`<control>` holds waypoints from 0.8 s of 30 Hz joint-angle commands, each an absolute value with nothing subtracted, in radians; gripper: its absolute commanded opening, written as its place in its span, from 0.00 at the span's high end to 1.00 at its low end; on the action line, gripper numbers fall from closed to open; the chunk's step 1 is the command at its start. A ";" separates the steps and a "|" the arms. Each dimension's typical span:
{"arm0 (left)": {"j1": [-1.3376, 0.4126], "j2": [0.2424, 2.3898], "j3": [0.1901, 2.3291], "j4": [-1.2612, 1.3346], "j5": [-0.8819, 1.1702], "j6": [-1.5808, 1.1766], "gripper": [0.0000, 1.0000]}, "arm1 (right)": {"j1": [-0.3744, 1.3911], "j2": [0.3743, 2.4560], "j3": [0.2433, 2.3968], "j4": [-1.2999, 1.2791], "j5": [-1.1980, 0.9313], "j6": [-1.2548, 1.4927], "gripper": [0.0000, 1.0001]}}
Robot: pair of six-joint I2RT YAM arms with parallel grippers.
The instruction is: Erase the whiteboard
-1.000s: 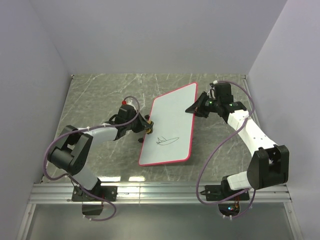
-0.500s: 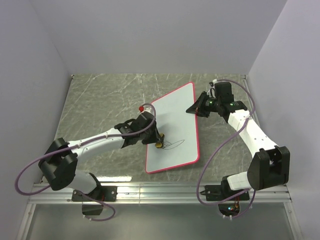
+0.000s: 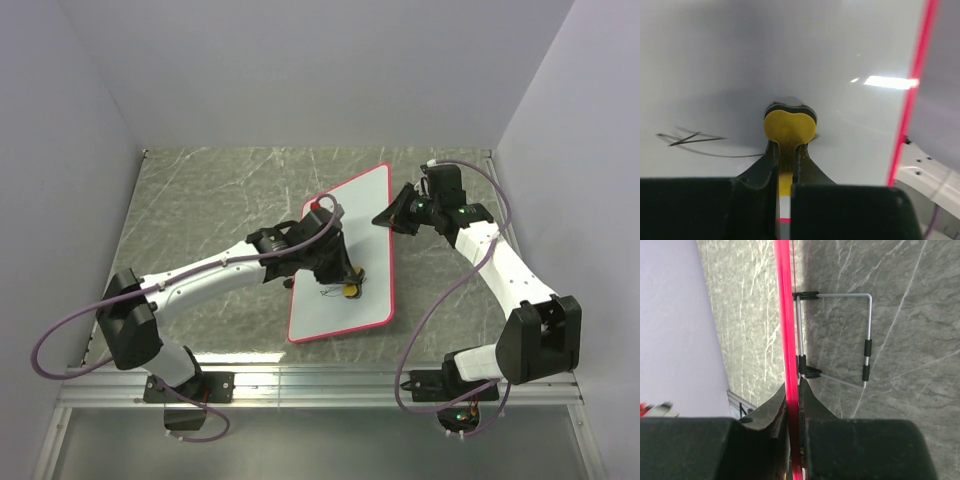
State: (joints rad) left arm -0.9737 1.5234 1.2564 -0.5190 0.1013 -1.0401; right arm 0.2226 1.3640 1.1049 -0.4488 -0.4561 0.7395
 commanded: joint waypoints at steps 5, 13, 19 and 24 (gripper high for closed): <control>-1.022 1.588 1.361 -0.488 0.199 -1.075 1.00 | 0.235 1.330 1.108 -0.397 -0.350 0.850 1.00; -0.991 1.493 1.010 -0.322 0.173 -1.118 1.00 | 0.235 1.328 1.111 -0.399 -0.348 0.862 1.00; -0.859 1.361 0.663 -0.184 0.163 -1.149 1.00 | 0.232 1.339 1.130 -0.388 -0.387 0.887 1.00; -0.747 1.304 0.539 -0.157 0.120 -1.129 1.00 | 0.232 1.339 1.127 -0.380 -0.396 0.894 1.00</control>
